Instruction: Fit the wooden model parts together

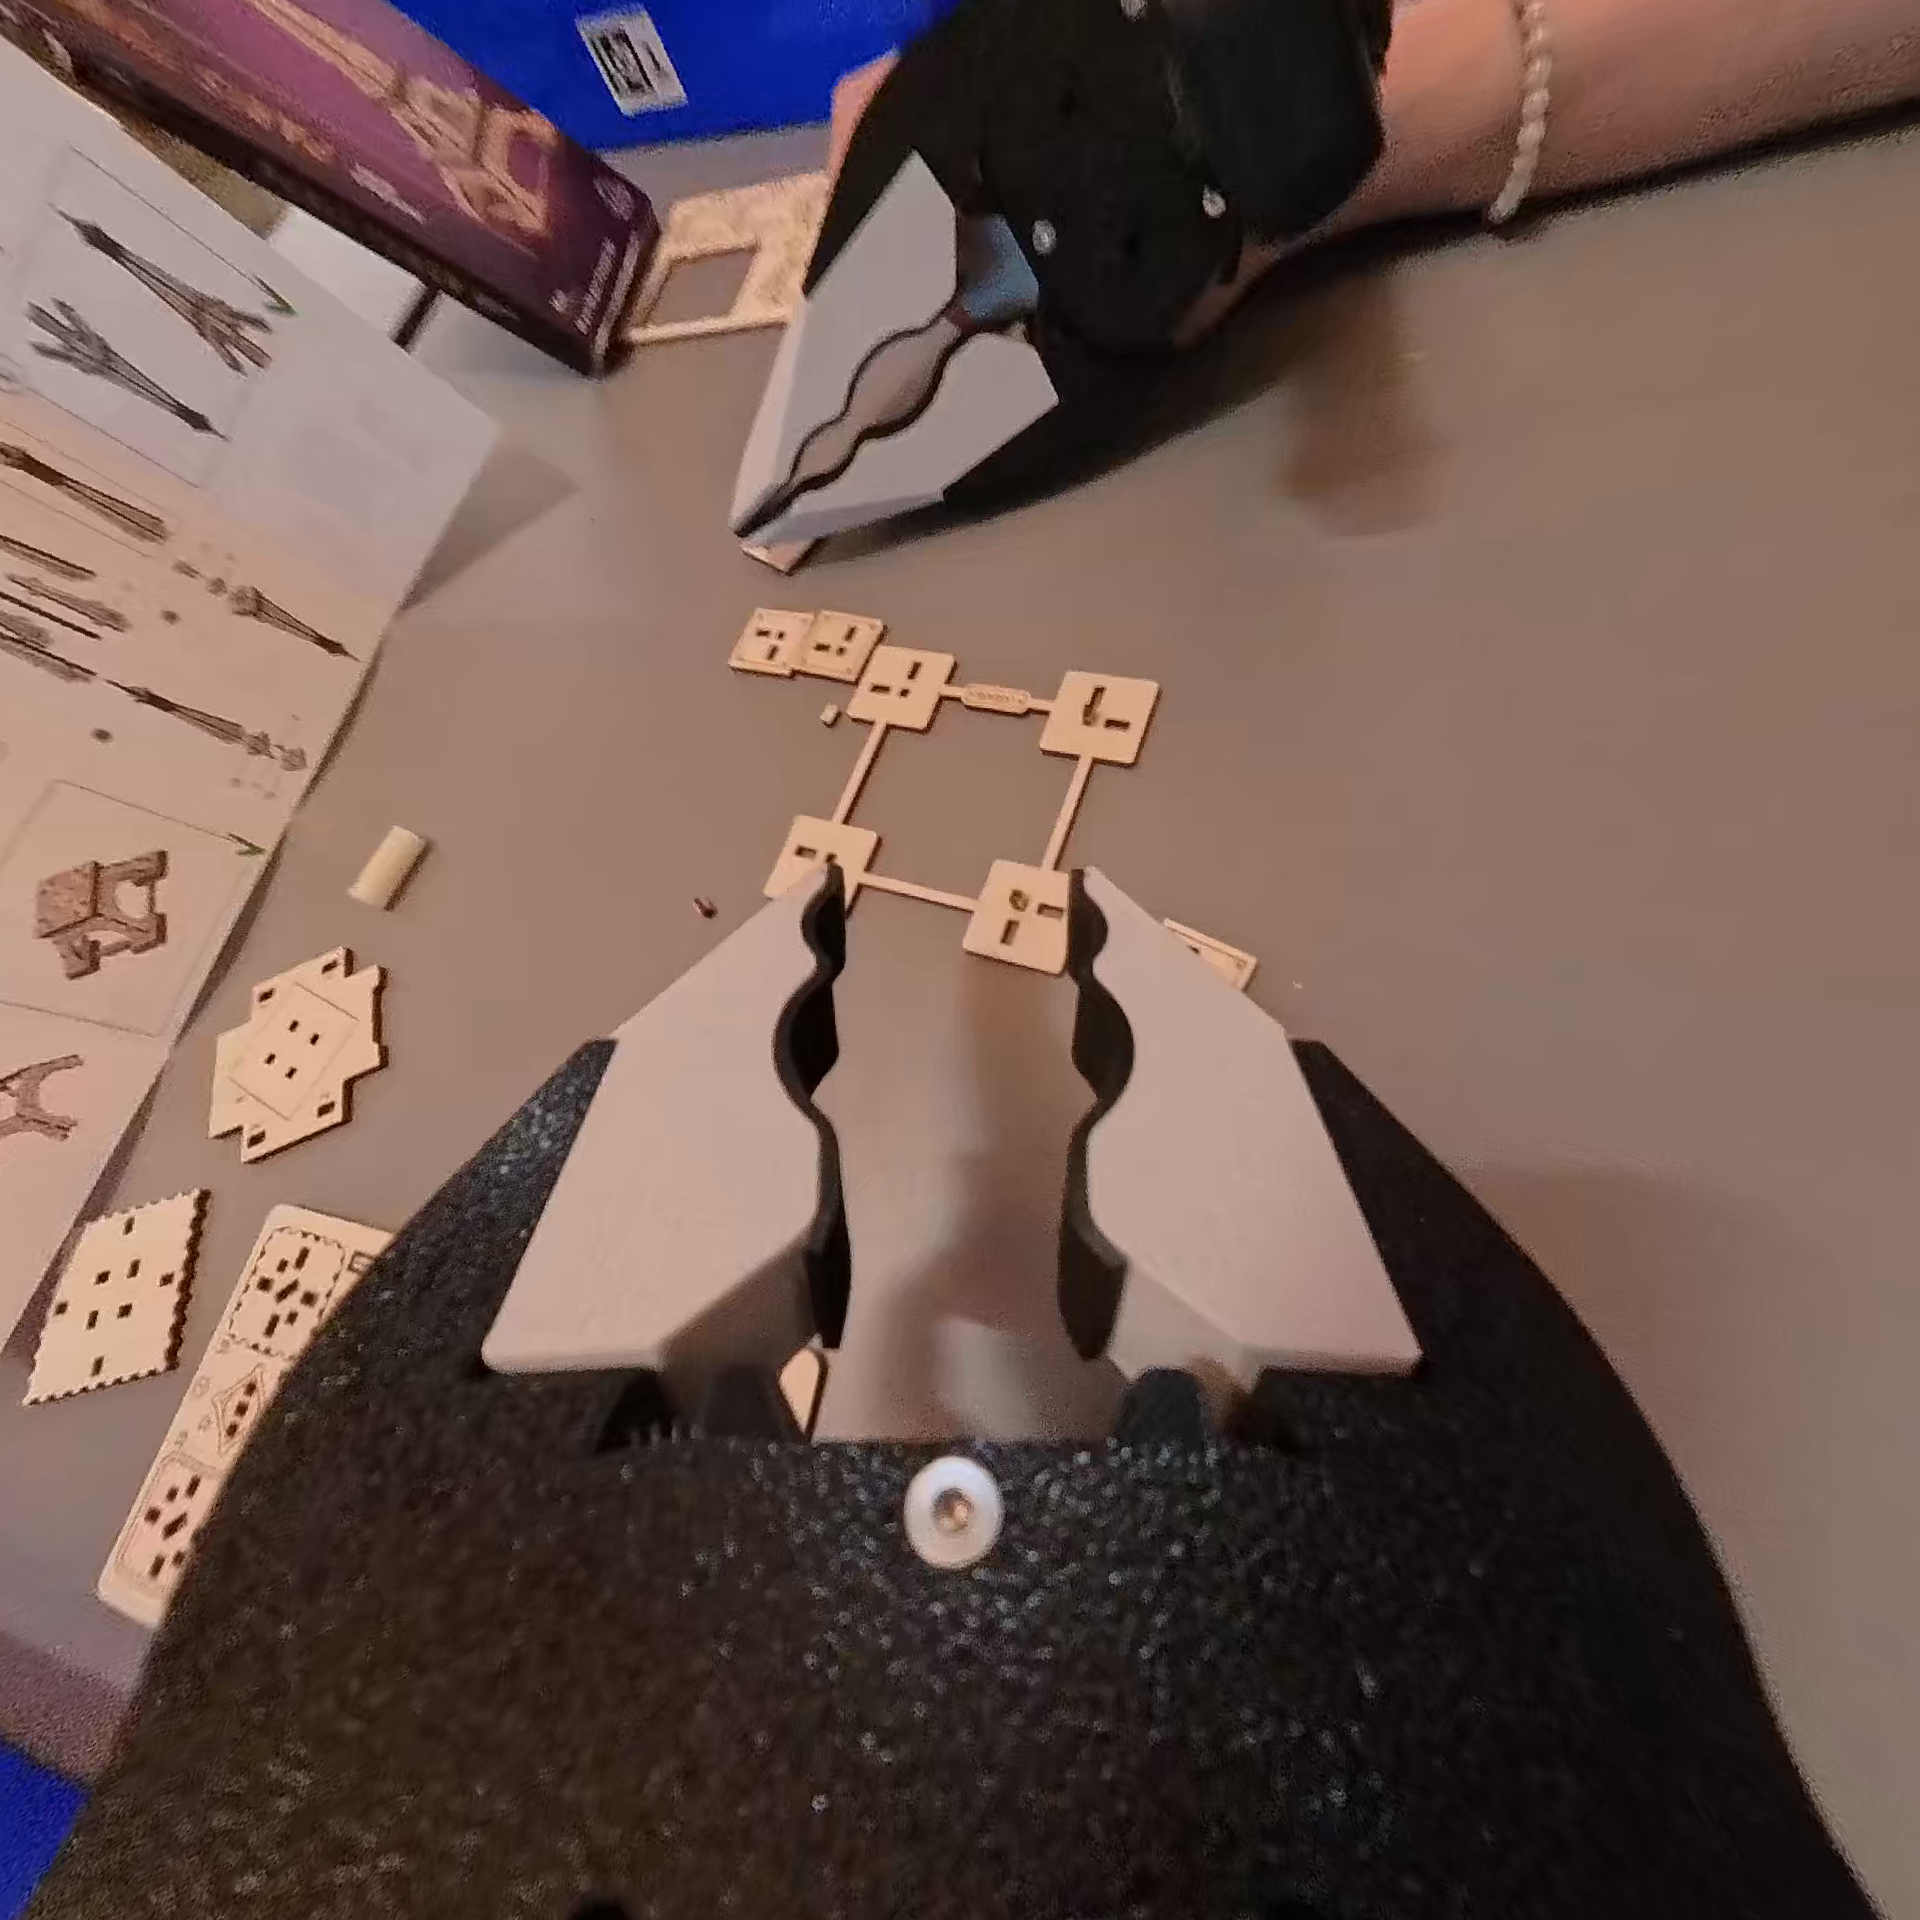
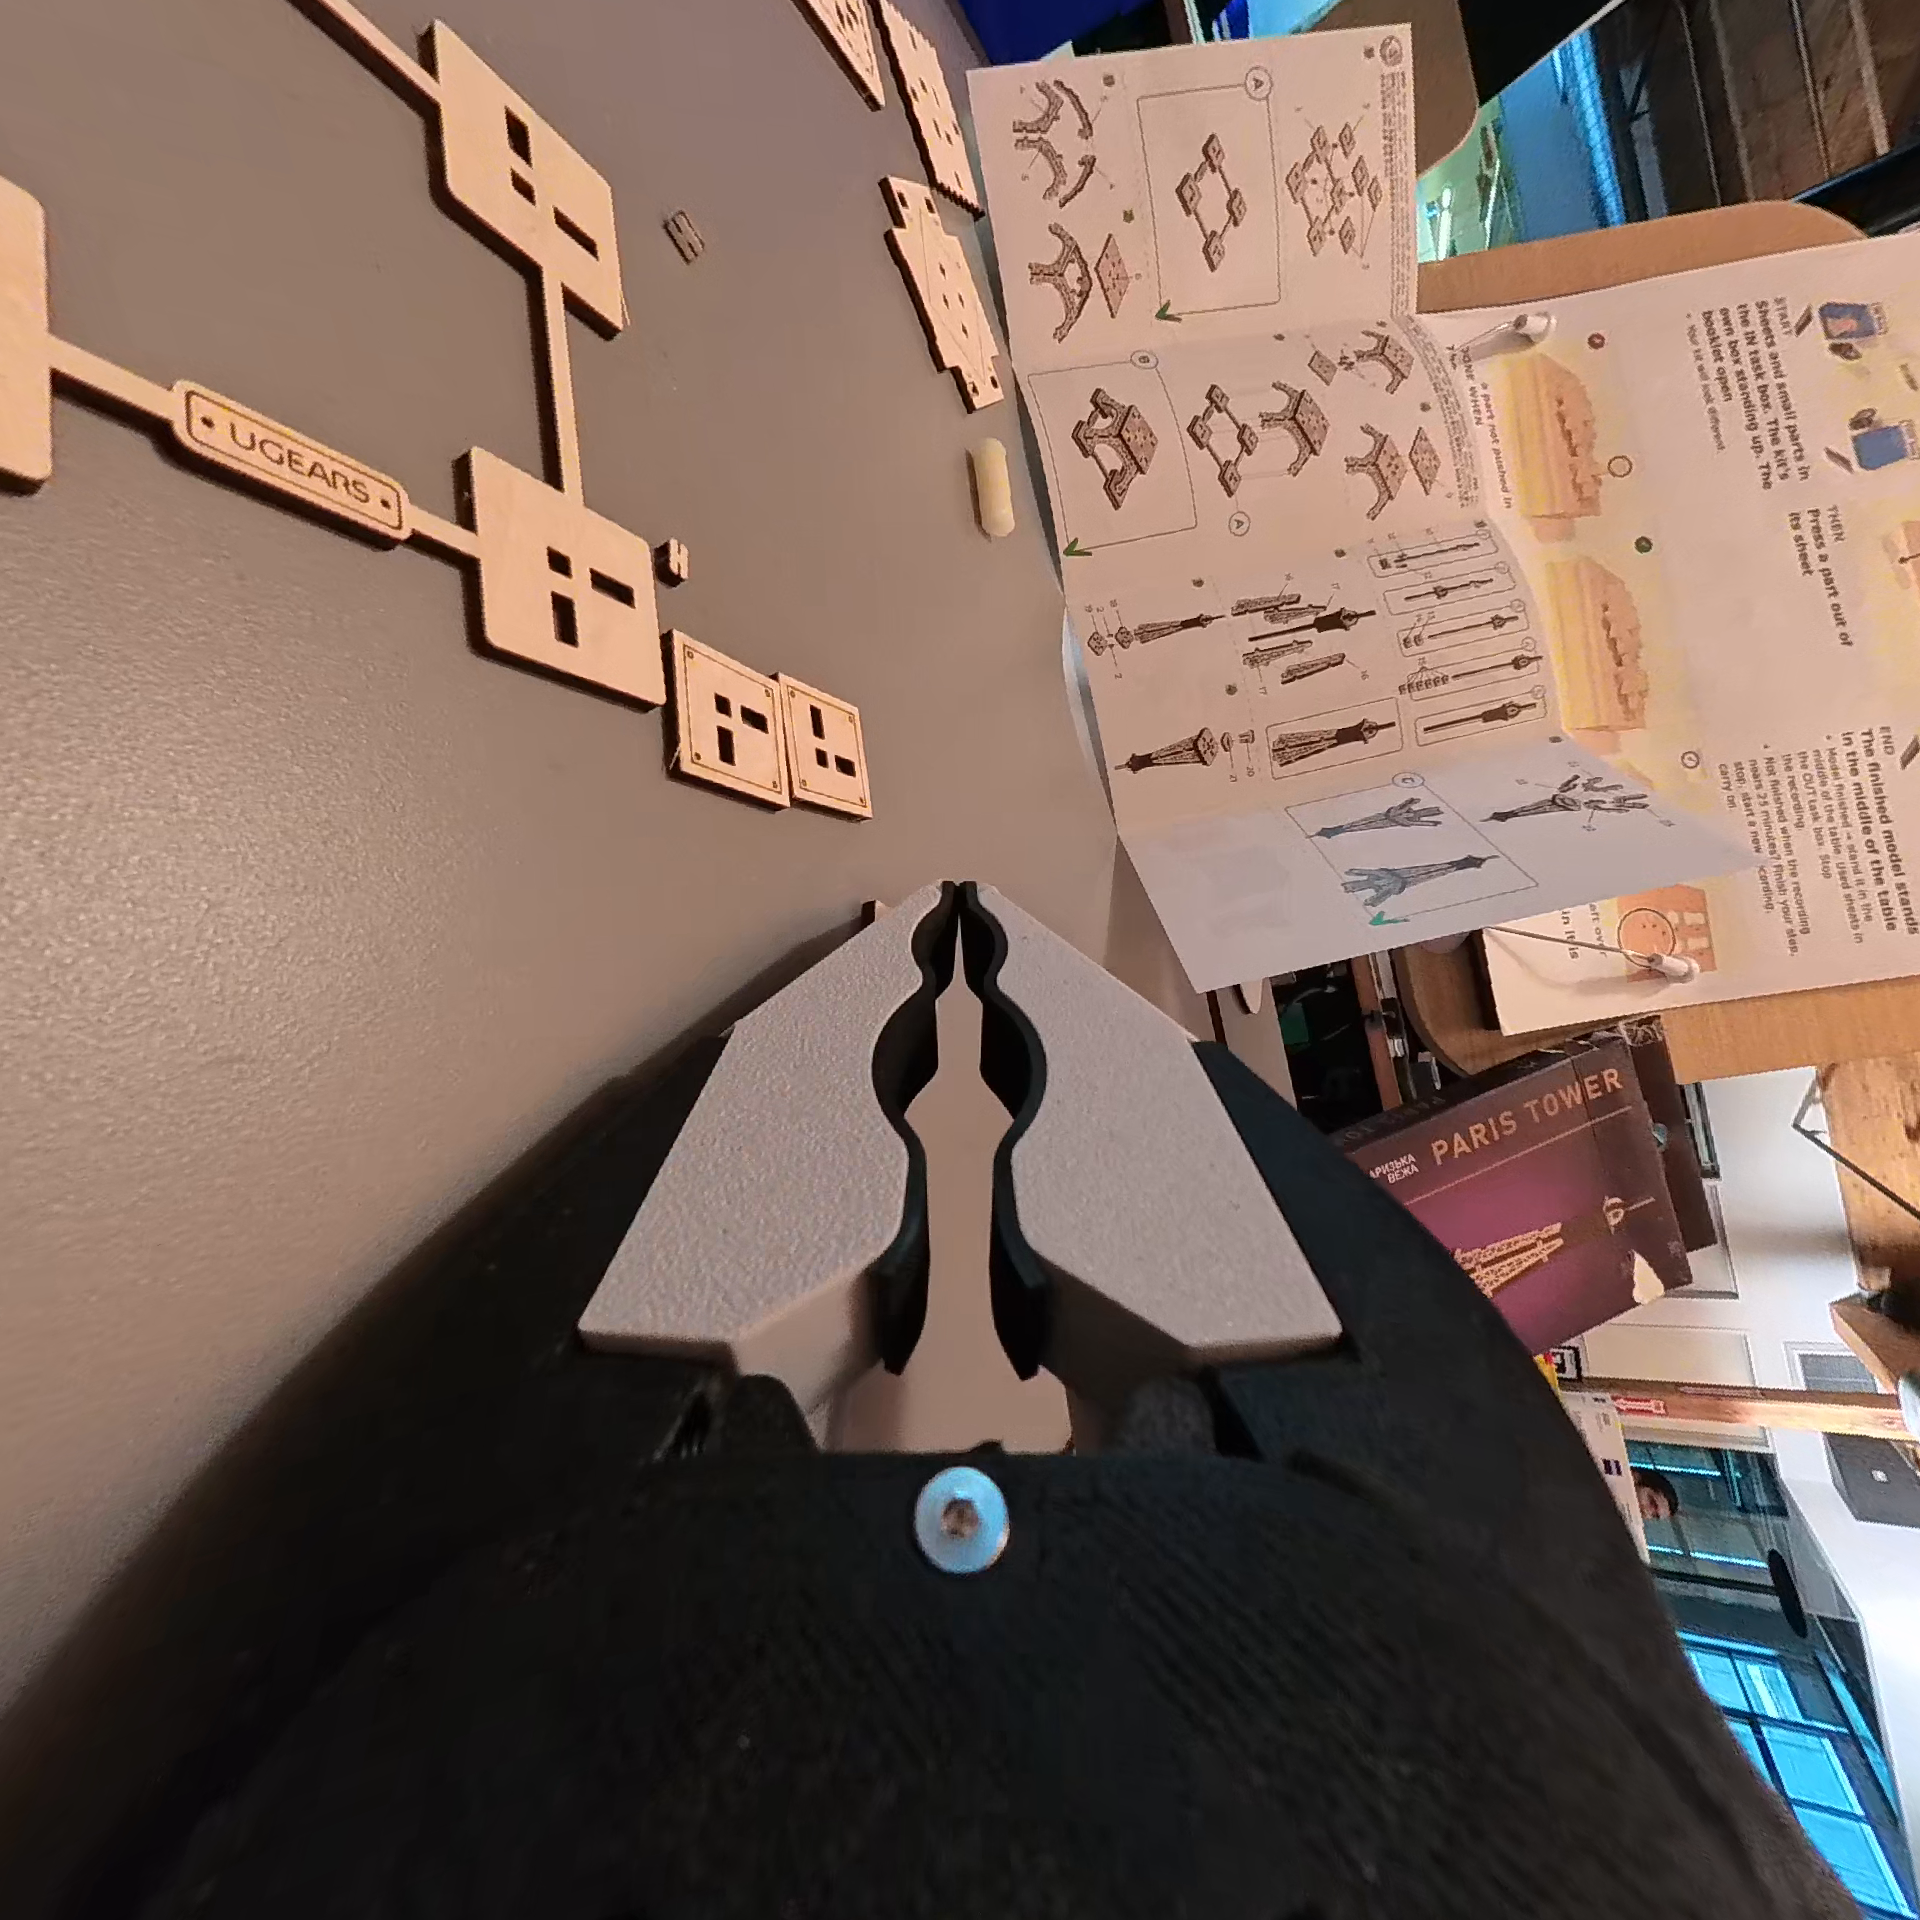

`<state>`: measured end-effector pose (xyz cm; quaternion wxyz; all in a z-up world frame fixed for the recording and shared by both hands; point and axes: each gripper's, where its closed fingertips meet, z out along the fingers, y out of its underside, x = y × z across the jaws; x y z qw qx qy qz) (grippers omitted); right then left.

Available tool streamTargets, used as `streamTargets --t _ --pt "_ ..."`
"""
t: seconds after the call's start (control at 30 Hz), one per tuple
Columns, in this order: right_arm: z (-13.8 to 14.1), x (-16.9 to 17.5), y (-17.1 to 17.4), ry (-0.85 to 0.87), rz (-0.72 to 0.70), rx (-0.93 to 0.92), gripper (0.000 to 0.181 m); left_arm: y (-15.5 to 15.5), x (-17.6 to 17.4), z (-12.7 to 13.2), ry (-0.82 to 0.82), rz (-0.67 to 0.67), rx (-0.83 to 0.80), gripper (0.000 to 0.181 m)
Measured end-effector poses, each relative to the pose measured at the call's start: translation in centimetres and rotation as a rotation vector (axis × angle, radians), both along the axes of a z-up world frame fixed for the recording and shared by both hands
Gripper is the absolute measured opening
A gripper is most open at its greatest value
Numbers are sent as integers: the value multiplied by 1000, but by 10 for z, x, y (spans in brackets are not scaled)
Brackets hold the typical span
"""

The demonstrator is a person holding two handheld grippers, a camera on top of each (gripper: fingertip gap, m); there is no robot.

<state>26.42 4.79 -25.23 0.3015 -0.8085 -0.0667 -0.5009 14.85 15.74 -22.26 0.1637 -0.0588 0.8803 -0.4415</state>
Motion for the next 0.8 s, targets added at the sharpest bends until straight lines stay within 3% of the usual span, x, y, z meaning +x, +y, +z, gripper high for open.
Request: streamTargets --t 0.23,0.43,0.8 --pt "0 1 0 3 -4 2 0 -9 8 -9 55 -21 -75 37" --pt "0 1 2 -3 10 -2 0 3 11 -28 44 -7 34 34" --pt "0 1 3 -6 13 -4 0 10 1 -31 111 -39 35 32"
